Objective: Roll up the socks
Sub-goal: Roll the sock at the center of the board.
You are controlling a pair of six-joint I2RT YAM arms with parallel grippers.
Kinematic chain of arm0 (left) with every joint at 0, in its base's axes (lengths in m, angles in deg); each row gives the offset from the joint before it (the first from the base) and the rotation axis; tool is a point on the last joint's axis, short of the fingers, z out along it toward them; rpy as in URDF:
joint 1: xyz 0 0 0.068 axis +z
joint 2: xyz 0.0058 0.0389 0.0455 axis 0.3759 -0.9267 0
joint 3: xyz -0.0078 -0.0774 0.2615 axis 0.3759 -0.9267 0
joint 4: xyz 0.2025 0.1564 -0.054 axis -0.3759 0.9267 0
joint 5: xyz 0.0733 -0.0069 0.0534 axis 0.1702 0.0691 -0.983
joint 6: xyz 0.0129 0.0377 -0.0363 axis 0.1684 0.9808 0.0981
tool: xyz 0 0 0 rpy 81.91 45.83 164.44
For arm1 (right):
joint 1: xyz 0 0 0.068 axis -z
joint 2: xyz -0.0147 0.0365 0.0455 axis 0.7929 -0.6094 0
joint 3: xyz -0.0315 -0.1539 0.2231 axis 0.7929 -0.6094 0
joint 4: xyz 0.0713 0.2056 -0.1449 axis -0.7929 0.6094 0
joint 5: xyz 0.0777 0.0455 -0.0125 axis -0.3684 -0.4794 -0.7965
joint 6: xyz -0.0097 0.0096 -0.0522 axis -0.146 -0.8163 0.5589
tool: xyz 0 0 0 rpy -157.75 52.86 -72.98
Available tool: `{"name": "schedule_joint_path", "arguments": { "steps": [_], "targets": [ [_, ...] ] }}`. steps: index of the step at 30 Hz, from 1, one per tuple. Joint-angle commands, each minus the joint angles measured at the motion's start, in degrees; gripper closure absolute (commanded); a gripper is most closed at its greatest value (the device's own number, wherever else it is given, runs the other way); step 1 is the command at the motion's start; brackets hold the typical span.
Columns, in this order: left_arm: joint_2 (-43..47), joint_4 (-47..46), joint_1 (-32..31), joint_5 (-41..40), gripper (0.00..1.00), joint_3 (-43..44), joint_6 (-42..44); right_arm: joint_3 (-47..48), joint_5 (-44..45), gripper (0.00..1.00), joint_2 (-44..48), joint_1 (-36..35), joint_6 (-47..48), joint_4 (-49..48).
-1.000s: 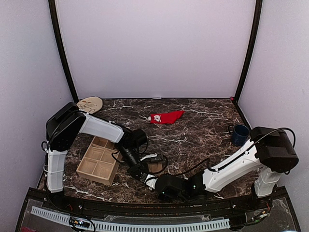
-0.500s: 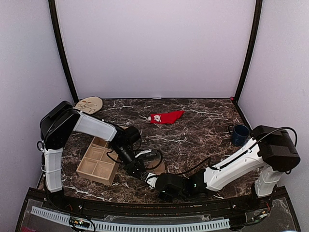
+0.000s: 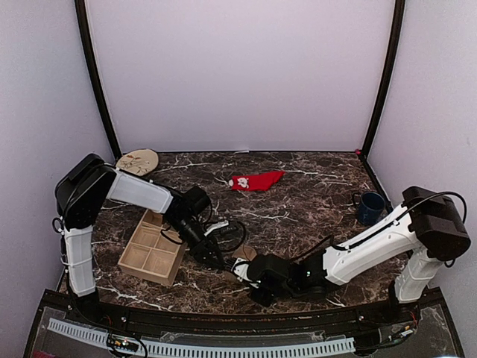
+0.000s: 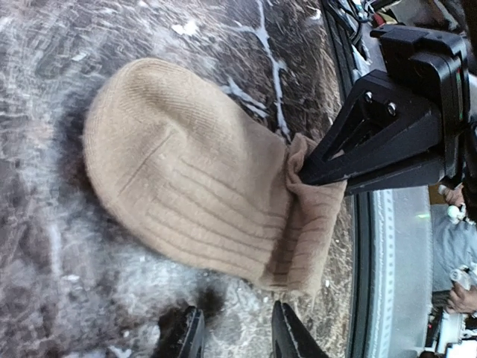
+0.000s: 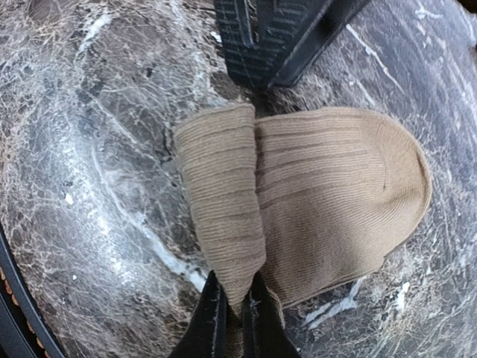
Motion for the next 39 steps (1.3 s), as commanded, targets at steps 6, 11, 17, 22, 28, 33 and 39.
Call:
{"name": "schedule_joint_path", "arguments": {
  "steps": [6, 11, 17, 22, 28, 33, 39],
  "targets": [
    [10.5, -13.9, 0.4, -4.1, 0.66, -9.6, -4.6, 0.8, -15.2, 1.00, 2.5, 6.1, -4.7, 3.2],
    [17.3, -28.7, 0.2, -7.6, 0.66, -18.6, -9.5, 0.7, -23.2, 1.00, 2.1, 9.1, -6.8, 2.9],
    [24.3, -40.4, -5.5, -17.1, 0.66, -26.8, -7.0, 2.5, -35.5, 1.00, -0.5, 14.7, -9.5, 3.6],
    [25.9, -45.2, -11.5, -23.8, 0.65, -29.7, -3.6, 5.0, -45.9, 1.00, -3.9, 19.5, -10.4, 6.2],
    [25.9, -49.9, -14.0, -29.5, 0.63, -31.1, -1.0, 6.8, -55.8, 1.00, -7.4, 22.6, -9.9, 8.5],
    [24.9, -49.9, -14.0, -29.3, 0.62, -30.6, 3.1, 7.2, -61.6, 1.00, -8.6, 24.1, -10.5, 8.6],
    [24.1, -46.8, -14.0, -27.4, 0.63, -30.2, 8.7, 8.0, -65.4, 1.00, -9.7, 25.2, -10.8, 10.0]
  ]
}}
